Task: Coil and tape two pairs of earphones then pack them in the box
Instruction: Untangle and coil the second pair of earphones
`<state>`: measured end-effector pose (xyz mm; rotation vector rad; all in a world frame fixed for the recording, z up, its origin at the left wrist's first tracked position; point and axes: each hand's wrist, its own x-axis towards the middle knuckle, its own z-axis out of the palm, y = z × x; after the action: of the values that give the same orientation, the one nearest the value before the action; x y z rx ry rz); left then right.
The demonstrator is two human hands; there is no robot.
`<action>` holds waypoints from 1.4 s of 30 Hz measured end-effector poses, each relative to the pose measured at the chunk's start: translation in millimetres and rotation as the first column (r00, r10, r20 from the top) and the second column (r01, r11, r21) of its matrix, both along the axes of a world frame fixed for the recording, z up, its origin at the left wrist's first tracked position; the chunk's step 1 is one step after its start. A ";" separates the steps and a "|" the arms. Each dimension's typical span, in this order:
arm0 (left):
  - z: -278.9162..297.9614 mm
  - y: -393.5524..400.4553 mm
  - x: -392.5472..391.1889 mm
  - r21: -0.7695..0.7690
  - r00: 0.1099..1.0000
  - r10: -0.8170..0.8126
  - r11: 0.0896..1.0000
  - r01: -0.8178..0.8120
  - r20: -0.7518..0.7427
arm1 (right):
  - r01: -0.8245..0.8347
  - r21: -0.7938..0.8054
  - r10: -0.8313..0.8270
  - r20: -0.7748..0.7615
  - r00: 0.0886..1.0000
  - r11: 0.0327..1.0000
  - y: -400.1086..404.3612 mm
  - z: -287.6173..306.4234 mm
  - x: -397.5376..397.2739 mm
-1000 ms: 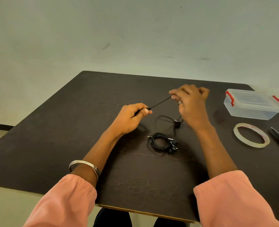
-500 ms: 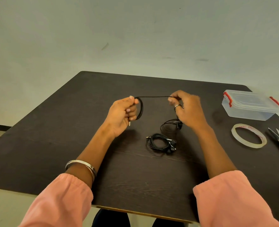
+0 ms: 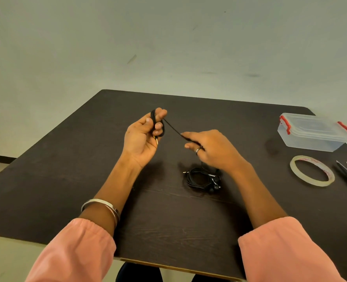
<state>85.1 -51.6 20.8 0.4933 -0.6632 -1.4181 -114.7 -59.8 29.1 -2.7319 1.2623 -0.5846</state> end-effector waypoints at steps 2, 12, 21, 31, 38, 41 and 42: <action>-0.9 -0.5 -0.3 -0.002 0.997 0.075 0.997 -0.075 0.033 | -0.002 -0.035 -0.001 -0.087 0.996 0.999 4.7 -1.0 10.1; -6.2 -4.5 -3.5 -0.086 0.947 0.272 0.962 -0.260 0.173 | -0.114 -0.221 0.052 -0.265 0.963 0.969 21.4 2.2 36.6; -14.9 -3.0 -13.3 -0.273 0.607 0.267 0.958 -0.085 0.749 | -0.067 -0.057 0.080 0.284 0.955 0.996 21.8 11.8 24.1; -13.7 5.3 -18.7 -0.315 0.277 0.240 0.910 0.268 0.930 | -0.126 0.389 -0.269 0.804 0.530 0.913 5.8 17.9 -4.8; -13.4 9.7 -16.6 -0.234 0.386 0.119 0.935 0.265 0.915 | 0.117 0.000 -0.106 0.423 0.900 0.993 -0.7 20.2 -20.2; -12.0 10.4 -17.8 -0.200 0.483 0.052 0.944 0.261 0.874 | 0.164 -0.209 -0.117 0.221 0.968 0.964 -5.3 16.9 -28.7; -11.1 10.5 -17.9 -0.185 0.540 0.020 0.950 0.253 0.842 | 0.191 -0.260 -0.144 0.189 0.971 0.947 -6.6 16.0 -31.3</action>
<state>67.2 -41.1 9.8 0.9262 -1.7029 -1.1084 -146.0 -66.5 45.1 -2.7265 1.4799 -1.0619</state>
